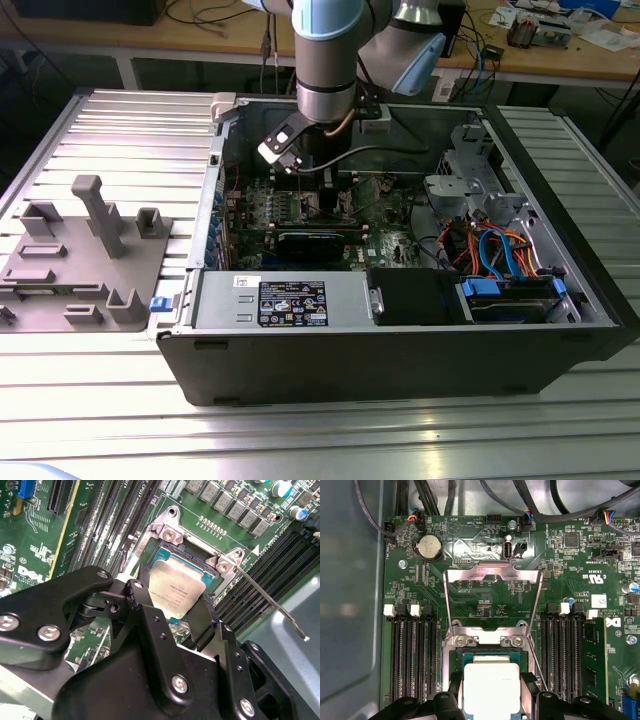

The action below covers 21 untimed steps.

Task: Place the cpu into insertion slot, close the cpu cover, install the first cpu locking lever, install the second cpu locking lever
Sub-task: 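Place the cpu into insertion slot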

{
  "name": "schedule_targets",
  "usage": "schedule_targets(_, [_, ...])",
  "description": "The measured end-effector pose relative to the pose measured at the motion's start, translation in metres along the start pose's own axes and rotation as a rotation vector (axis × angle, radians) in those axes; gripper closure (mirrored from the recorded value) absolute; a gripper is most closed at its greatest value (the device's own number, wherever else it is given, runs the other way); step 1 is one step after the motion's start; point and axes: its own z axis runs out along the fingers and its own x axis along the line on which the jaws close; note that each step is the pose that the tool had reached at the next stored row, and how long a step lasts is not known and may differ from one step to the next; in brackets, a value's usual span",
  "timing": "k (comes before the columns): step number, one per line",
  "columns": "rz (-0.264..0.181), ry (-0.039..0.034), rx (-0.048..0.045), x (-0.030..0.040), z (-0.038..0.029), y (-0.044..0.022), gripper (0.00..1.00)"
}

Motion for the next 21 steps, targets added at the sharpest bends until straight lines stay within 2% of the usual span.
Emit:
schedule_targets(12, [0.009, -0.0006, 0.0001, 0.0013, 0.0013, -0.0001, 0.46])
schedule_targets(17, [0.014, -0.0014, 0.0011, 0.0015, 0.0059, -0.0003, 0.46])
schedule_targets(21, [0.014, -0.0011, 0.0009, 0.0016, 0.0061, -0.0003, 0.46])
